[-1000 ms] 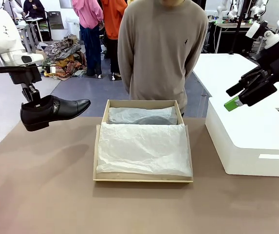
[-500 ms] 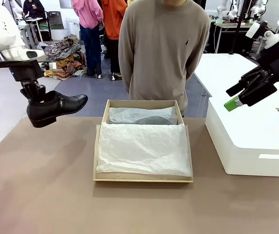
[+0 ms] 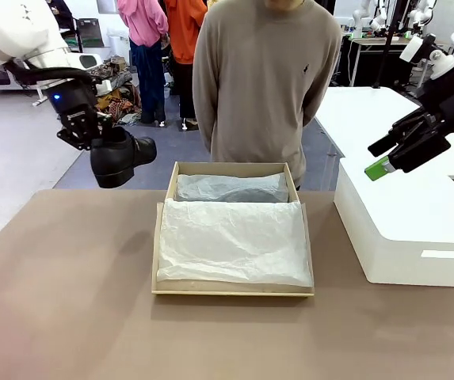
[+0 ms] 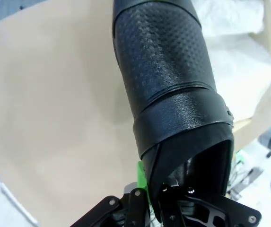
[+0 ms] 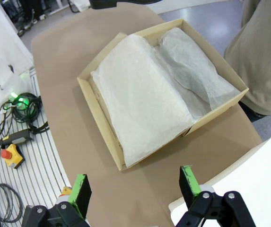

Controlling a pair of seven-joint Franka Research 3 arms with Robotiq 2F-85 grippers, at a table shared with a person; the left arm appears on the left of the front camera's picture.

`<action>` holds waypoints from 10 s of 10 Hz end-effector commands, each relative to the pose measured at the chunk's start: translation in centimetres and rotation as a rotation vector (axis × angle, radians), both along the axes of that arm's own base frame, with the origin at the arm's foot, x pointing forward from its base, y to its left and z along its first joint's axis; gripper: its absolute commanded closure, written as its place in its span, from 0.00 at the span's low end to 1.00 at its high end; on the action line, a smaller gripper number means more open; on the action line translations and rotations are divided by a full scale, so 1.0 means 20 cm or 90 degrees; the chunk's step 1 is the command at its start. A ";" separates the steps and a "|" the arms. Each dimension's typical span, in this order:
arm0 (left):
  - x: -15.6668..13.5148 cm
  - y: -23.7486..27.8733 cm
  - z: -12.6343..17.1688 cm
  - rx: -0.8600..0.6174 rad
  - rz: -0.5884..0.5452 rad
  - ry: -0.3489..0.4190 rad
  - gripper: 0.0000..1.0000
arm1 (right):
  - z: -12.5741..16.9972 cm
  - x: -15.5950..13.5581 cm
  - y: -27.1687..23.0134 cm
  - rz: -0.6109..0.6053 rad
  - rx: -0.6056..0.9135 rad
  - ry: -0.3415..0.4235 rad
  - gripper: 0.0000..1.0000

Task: Pack the shoes into the box.
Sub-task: Place the other shoe of the Shoes into the Shoes Box, then close the Shoes Box.

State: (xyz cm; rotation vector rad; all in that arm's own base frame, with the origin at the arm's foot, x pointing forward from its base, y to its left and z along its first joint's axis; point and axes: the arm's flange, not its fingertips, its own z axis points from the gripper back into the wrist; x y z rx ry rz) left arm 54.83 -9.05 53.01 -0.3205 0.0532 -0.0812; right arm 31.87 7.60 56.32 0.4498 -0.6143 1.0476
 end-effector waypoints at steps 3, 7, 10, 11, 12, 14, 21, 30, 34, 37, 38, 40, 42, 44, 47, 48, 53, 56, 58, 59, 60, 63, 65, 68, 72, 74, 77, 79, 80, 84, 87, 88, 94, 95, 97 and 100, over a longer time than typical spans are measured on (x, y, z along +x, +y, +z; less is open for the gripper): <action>0.00 -0.03 0.01 0.009 0.033 -0.012 1.00 | 0.00 0.01 0.01 0.010 0.017 -0.004 0.00; 0.00 -0.03 0.01 0.009 0.033 -0.012 1.00 | 0.00 0.01 0.01 0.010 0.017 -0.004 0.00; 0.00 -0.13 -0.01 0.037 0.066 -0.022 1.00 | 0.00 0.01 0.01 0.010 0.017 -0.004 0.00; -0.01 -0.21 0.02 0.045 0.119 -0.017 1.00 | 0.00 0.01 0.01 0.010 0.017 -0.004 0.00; -0.03 -0.29 0.06 0.049 0.192 -0.001 1.00 | 0.00 0.01 0.01 0.010 0.017 -0.004 0.00; -0.08 -0.46 0.13 0.021 0.297 0.033 1.00 | 0.00 0.01 0.01 0.010 0.017 -0.004 0.00; -0.15 -0.90 0.19 0.111 0.507 -0.001 1.00 | 0.00 0.01 0.01 0.010 0.017 -0.004 0.00; -0.18 -1.12 0.17 0.082 0.658 0.053 1.00 | 0.00 0.01 0.01 0.010 0.017 -0.004 0.00; -0.15 -1.46 0.14 0.090 0.776 0.093 1.00 | 0.00 0.01 0.01 0.010 0.017 -0.004 0.00; -0.14 -1.64 0.14 0.085 0.790 0.097 1.00 | 0.00 0.01 0.01 0.010 0.017 -0.004 0.00; -0.16 -1.65 0.14 0.094 0.766 0.092 1.00 | 0.00 0.01 0.01 0.010 0.017 -0.004 0.00; -0.17 -1.59 0.06 0.074 0.774 0.110 1.00 | 0.00 0.01 0.01 0.010 0.017 -0.004 0.00; -0.17 -1.59 0.06 0.074 0.774 0.110 1.00 | 0.00 0.01 0.01 0.010 0.017 -0.004 0.00; -0.14 -1.62 0.05 0.080 0.771 0.110 1.00 | 0.00 0.01 0.01 0.010 0.017 -0.004 0.00; -0.12 -1.75 0.04 0.112 0.838 0.103 1.00 | 0.00 0.01 0.01 0.010 0.017 -0.004 0.00; -0.11 -1.79 0.04 0.120 0.865 0.106 1.00 | 0.00 0.01 0.01 0.010 0.017 -0.004 0.00; -0.08 -1.92 -0.06 0.102 0.955 0.098 1.00 | 0.00 0.01 0.01 0.010 0.017 -0.004 0.00; -0.06 -1.91 -0.12 0.086 0.968 0.083 1.00 | 0.00 0.01 0.01 0.010 0.017 -0.004 0.00; -0.04 -1.91 -0.15 0.095 0.975 0.080 1.00 | 0.00 0.01 0.01 0.010 0.017 -0.004 0.00; -0.04 -1.91 -0.17 0.095 0.972 0.084 1.00 | 0.00 0.01 0.01 0.010 0.017 -0.004 0.00; -0.04 -1.92 -0.18 0.096 0.967 0.092 1.00 | 0.00 0.01 0.01 0.010 0.017 -0.004 0.00; -0.03 -1.94 -0.24 0.101 0.972 0.093 1.00 | 0.00 0.01 0.01 0.010 0.017 -0.004 0.00; -0.03 -1.95 -0.29 0.107 0.975 0.094 1.00 | 0.00 0.01 0.01 0.010 0.017 -0.004 0.00; -0.02 -1.98 -0.35 0.120 0.983 0.097 1.00 | 0.00 0.01 0.01 0.010 0.017 -0.004 0.00; -0.01 -2.01 -0.43 0.135 1.009 0.076 1.00 | 0.00 0.01 0.01 0.010 0.017 -0.004 0.00; 0.00 -2.01 -0.45 0.137 1.024 0.069 1.00 | 0.00 0.01 0.01 0.010 0.017 -0.004 0.00; 0.00 -2.02 -0.46 0.131 1.014 0.076 1.00 | 0.00 0.01 0.01 0.010 0.017 -0.004 0.00; 0.01 -2.02 -0.46 0.131 1.006 0.087 1.00 | 0.00 0.01 0.01 0.010 0.017 -0.004 0.00; 0.01 -2.01 -0.46 0.134 1.005 0.093 1.00 | 0.00 0.01 0.01 0.010 0.017 -0.004 0.00; 0.01 -1.99 -0.42 0.122 1.002 0.095 0.33 | 0.00 0.01 0.01 0.010 0.017 -0.004 0.00; 0.00 -1.97 -0.24 0.113 1.009 0.085 0.00 | 0.00 0.01 0.01 0.010 0.017 -0.004 0.00; -0.01 -1.96 -0.18 0.112 1.009 0.087 0.00 | 0.00 0.01 0.01 0.010 0.017 -0.004 0.00; -0.03 -1.93 -0.14 0.098 0.987 0.088 0.00 | 0.00 0.01 0.01 0.010 0.017 -0.004 0.00; -0.03 -1.93 -0.14 0.098 0.987 0.088 0.00 | 0.00 0.01 0.01 0.010 0.017 -0.004 0.00; -0.03 -1.93 -0.14 0.098 0.987 0.088 0.00 | 0.00 0.01 0.01 0.010 0.017 -0.004 0.00; -0.03 -1.93 -0.14 0.098 0.987 0.088 0.00 | 0.00 0.01 0.01 0.010 0.017 -0.004 0.00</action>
